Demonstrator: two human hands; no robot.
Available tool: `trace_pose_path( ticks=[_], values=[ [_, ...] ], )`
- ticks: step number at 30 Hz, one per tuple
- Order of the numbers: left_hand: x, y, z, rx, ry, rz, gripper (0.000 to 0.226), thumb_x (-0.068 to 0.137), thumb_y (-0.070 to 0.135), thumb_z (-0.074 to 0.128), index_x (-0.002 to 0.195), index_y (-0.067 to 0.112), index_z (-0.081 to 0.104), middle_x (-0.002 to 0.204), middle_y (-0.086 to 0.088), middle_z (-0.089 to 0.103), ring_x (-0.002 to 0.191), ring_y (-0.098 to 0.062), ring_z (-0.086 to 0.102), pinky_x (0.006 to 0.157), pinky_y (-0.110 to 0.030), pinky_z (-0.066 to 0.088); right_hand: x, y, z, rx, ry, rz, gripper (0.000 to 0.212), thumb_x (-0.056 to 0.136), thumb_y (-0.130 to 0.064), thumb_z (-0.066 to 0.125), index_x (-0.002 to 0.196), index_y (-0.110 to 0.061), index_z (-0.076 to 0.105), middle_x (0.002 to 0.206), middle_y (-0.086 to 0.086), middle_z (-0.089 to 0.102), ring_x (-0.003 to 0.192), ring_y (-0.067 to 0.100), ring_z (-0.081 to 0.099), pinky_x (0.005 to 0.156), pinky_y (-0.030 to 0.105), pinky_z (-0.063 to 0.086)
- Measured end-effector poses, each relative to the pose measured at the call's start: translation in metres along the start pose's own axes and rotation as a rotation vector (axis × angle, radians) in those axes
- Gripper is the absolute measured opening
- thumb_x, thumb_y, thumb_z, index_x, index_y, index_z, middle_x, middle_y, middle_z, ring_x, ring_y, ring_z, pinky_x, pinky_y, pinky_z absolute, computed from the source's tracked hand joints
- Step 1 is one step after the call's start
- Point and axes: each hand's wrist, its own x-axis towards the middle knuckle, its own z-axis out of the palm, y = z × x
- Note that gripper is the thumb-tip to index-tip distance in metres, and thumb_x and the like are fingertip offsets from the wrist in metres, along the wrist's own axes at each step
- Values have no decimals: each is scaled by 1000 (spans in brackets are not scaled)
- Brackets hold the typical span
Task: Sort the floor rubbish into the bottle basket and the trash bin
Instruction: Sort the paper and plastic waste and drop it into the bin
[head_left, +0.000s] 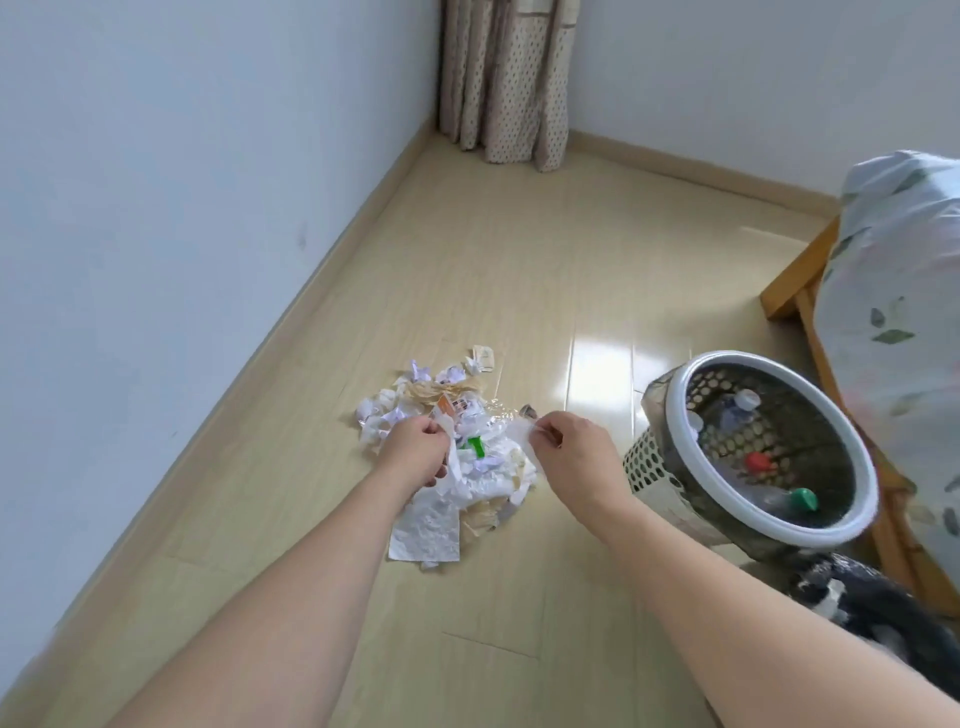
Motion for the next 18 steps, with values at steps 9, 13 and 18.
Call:
trace_pose_path(
  ticks=[9,13,18],
  values=[
    [-134,129,132,112,-320,217,14,89,2,47,80,8,56,65,-9,58,50,-20,52,49,-24,41,-100,104,-151,296,194,428,22,92,-20,47,83,-13,67,80,4,64,78,22,60,69,33,50],
    [-187,151,217,282,-448,267,13,90,5,47,85,8,59,72,-11,62,56,-21,58,51,-25,45,-150,185,-184,436,303,640,26,93,-30,51,77,-12,62,72,3,58,74,22,58,73,33,52],
    [-225,150,310,479,-530,253,17,88,4,45,76,10,56,68,-14,58,53,-24,54,50,-23,43,-190,276,-200,590,324,945,16,90,-1,48,90,-4,63,69,7,46,63,26,48,56,31,45]
  ],
)
